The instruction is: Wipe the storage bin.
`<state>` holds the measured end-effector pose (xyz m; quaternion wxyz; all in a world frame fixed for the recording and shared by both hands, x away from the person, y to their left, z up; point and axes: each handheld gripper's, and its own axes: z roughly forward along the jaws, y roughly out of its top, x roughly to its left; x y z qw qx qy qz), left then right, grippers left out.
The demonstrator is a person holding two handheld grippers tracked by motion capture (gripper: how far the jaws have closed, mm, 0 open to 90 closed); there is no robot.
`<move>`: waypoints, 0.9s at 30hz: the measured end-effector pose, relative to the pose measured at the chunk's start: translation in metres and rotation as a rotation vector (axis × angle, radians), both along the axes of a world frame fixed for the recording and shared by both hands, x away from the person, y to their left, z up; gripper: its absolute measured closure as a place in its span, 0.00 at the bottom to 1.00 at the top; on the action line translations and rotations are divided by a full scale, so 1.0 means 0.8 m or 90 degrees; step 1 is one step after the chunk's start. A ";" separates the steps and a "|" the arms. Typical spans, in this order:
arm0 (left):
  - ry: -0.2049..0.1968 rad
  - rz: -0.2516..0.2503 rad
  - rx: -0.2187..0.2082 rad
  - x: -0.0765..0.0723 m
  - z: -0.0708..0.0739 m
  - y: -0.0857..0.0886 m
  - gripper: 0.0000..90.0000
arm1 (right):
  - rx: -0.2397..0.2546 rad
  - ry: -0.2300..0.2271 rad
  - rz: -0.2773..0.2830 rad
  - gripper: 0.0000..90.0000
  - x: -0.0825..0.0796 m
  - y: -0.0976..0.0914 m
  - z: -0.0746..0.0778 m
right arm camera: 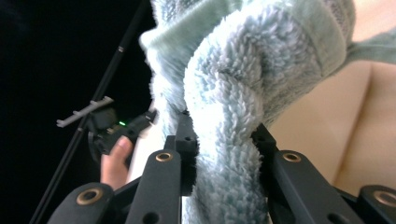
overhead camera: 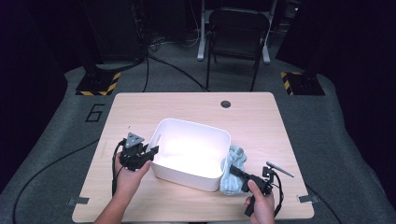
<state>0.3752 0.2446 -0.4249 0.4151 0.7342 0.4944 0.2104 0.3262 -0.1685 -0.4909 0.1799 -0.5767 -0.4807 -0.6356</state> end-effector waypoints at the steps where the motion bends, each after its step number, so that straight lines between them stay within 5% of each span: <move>1: -0.002 0.005 -0.001 0.000 0.000 0.000 0.76 | 0.002 0.006 0.001 0.81 0.001 0.002 -0.007; 11: -0.001 0.007 0.002 0.000 0.000 0.000 0.76 | -0.055 0.023 -0.003 0.81 0.003 0.005 -0.021; 18: -0.001 0.008 0.002 0.000 0.000 0.000 0.76 | -0.131 0.081 -0.006 0.81 0.012 0.009 -0.044; 20: -0.002 0.008 0.003 -0.001 0.000 -0.001 0.76 | -0.125 0.117 -0.008 0.81 0.016 0.010 -0.058; 27: -0.003 0.011 0.006 -0.001 0.000 -0.002 0.75 | -0.132 0.128 -0.019 0.80 0.021 0.011 -0.063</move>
